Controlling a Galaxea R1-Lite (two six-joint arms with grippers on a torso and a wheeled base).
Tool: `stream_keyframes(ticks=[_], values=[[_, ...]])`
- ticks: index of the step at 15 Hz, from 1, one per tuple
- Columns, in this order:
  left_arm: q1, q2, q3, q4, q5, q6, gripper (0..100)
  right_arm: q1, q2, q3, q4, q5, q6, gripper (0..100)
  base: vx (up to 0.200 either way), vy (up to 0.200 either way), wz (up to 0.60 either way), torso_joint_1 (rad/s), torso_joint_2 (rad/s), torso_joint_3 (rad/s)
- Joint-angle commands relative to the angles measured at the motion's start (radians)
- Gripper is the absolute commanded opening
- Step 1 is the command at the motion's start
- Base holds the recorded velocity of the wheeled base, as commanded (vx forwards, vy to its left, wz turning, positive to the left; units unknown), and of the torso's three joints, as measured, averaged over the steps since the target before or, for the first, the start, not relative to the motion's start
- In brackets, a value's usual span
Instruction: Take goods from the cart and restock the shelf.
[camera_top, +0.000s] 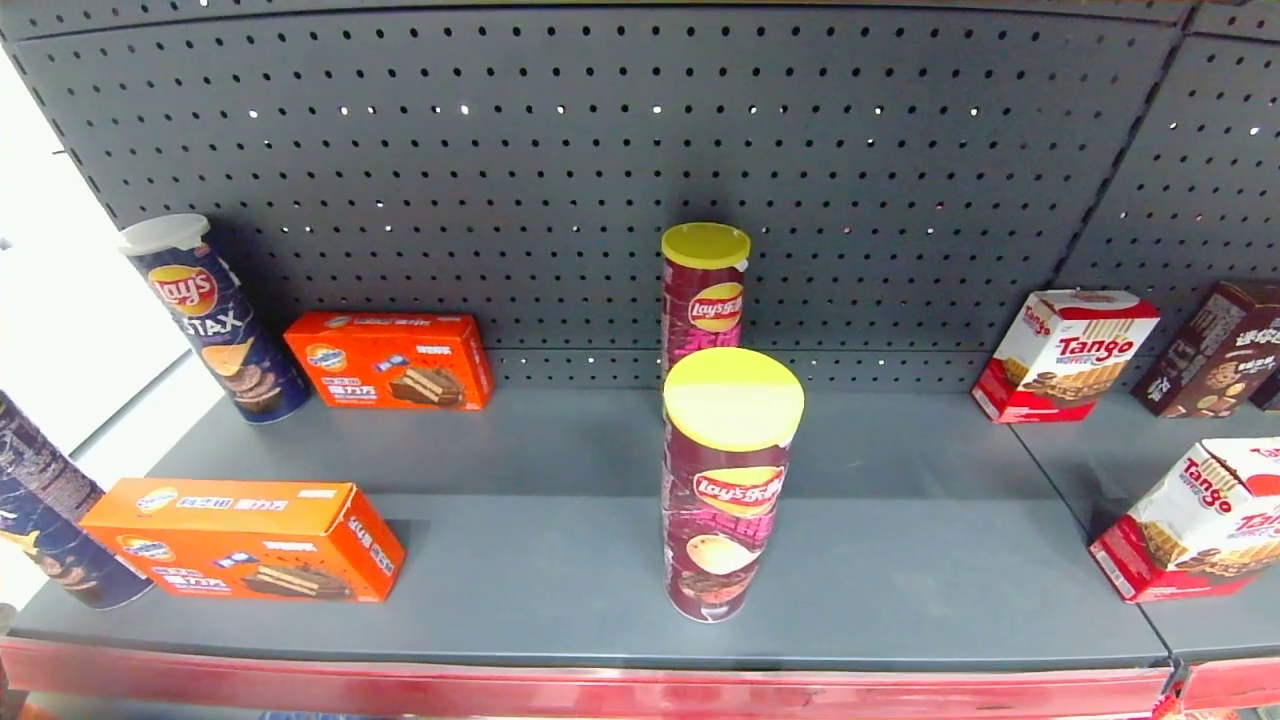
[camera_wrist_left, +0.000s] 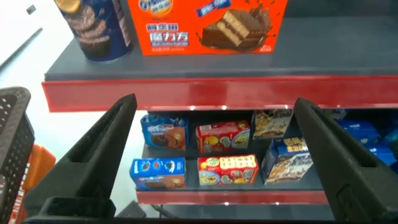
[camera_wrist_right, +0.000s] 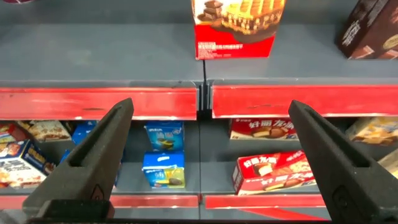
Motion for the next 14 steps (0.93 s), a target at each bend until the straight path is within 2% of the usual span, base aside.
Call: stream_keyframes(ticks=[1, 10, 12, 14], values=[[0.000, 0.001, 0.000, 0.000, 0.000, 0.000, 100, 0.000, 0.002, 0.000, 0.000, 0.001, 0.000, 100, 0.000, 0.000, 0.00, 0.000, 0.00, 0.000], [-0.001, 0.001, 0.000, 0.000, -0.005, 0.006, 100, 0.000, 0.002, 0.000, 0.000, 0.001, 0.000, 100, 0.000, 0.000, 0.00, 0.000, 0.00, 0.000], [-0.001, 0.001, 0.000, 0.000, -0.005, 0.028, 100, 0.000, 0.002, 0.000, 0.000, 0.001, 0.000, 100, 0.000, 0.000, 0.00, 0.000, 0.00, 0.000], [-0.001, 0.001, 0.000, 0.001, -0.006, 0.032, 100, 0.000, 0.002, 0.000, 0.000, 0.001, 0.000, 100, 0.000, 0.000, 0.00, 0.000, 0.00, 0.000]])
